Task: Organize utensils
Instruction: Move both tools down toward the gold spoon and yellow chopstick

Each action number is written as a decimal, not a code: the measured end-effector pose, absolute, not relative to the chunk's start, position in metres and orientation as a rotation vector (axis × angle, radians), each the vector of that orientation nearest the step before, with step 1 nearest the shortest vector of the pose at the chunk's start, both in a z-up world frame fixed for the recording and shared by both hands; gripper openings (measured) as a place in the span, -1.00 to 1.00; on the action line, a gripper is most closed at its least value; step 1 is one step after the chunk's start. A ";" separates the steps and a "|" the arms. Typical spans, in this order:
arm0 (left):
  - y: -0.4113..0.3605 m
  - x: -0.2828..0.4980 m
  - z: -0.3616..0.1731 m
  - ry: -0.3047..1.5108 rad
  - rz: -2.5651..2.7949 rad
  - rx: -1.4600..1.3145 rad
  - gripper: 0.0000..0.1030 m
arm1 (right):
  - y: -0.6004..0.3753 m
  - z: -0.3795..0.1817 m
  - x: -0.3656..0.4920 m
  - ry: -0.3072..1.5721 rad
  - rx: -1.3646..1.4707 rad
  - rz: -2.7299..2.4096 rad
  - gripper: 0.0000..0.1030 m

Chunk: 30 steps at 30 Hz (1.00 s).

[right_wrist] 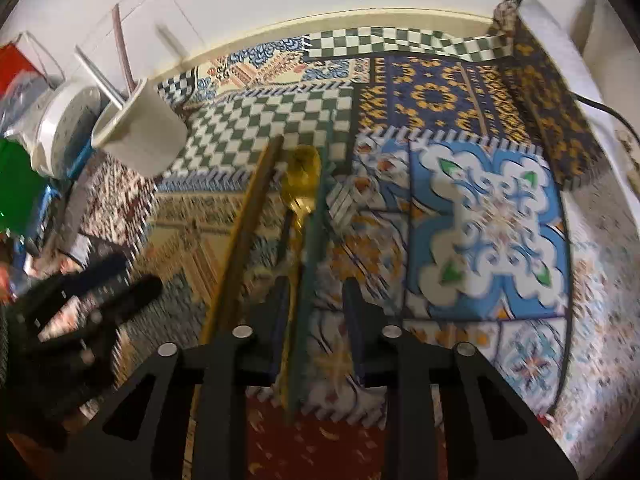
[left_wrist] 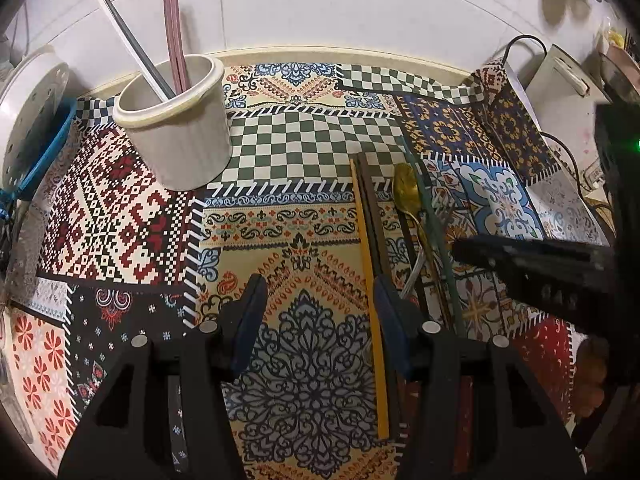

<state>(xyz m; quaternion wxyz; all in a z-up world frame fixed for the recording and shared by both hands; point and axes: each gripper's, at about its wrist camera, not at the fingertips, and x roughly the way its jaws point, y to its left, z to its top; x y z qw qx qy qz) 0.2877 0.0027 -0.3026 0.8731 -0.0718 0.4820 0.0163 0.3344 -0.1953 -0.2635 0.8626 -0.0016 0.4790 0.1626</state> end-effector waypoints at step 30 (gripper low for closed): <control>-0.027 0.342 -0.311 1.096 -0.182 -0.246 -0.50 | -0.213 -0.271 0.352 1.046 -0.017 0.339 -0.96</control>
